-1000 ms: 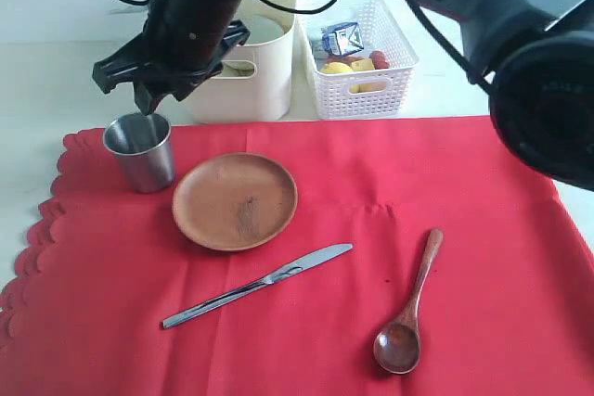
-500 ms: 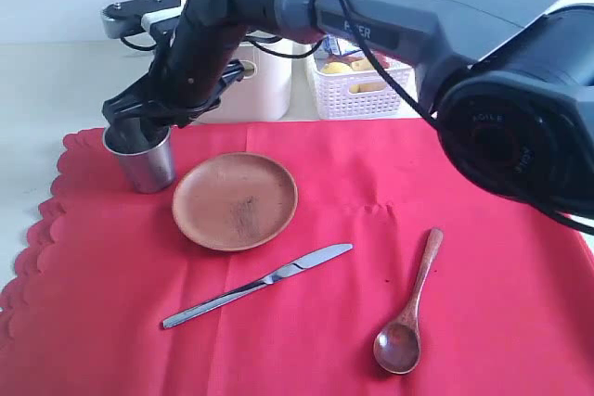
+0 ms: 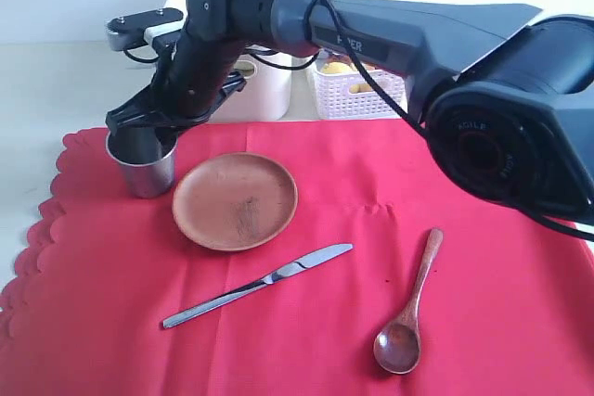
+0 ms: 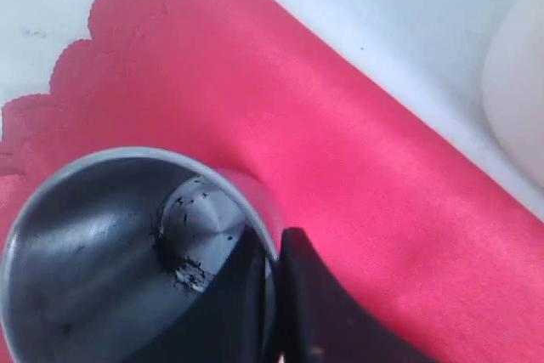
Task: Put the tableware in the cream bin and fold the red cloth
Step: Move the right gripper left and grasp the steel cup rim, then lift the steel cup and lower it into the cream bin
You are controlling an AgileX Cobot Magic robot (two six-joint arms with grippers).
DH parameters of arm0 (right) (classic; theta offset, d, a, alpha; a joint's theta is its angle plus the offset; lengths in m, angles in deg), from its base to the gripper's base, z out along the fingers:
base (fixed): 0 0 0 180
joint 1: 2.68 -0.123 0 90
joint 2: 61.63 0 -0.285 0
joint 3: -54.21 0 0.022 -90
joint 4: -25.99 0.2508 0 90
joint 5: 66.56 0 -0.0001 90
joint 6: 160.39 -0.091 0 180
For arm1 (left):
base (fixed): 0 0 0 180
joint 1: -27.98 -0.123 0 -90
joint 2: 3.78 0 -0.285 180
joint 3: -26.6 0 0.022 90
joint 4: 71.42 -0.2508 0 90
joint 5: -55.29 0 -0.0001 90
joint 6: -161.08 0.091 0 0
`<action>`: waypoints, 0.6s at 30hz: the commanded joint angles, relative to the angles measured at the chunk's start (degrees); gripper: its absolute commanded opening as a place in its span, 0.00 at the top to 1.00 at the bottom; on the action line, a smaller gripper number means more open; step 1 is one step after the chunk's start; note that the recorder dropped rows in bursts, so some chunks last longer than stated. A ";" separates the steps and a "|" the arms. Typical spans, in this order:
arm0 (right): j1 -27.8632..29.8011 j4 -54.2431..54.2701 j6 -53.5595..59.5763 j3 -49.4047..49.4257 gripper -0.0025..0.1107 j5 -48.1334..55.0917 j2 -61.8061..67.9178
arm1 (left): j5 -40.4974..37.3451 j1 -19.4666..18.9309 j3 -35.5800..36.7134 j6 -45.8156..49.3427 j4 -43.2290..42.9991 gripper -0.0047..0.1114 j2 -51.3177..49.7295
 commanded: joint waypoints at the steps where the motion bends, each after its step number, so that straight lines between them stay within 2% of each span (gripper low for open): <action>1: -0.05 -0.30 0.08 -0.37 0.98 -0.27 -0.90 | 0.26 -0.09 0.19 0.03 0.41 0.96 0.36; 12: -0.05 -0.54 2.10 -0.37 0.98 3.14 -11.49 | 0.26 -0.09 0.19 0.03 0.41 0.96 0.36; 18: -0.05 -5.73 2.10 -0.37 0.98 4.07 -18.10 | 0.26 -0.09 0.19 0.03 0.41 0.96 0.36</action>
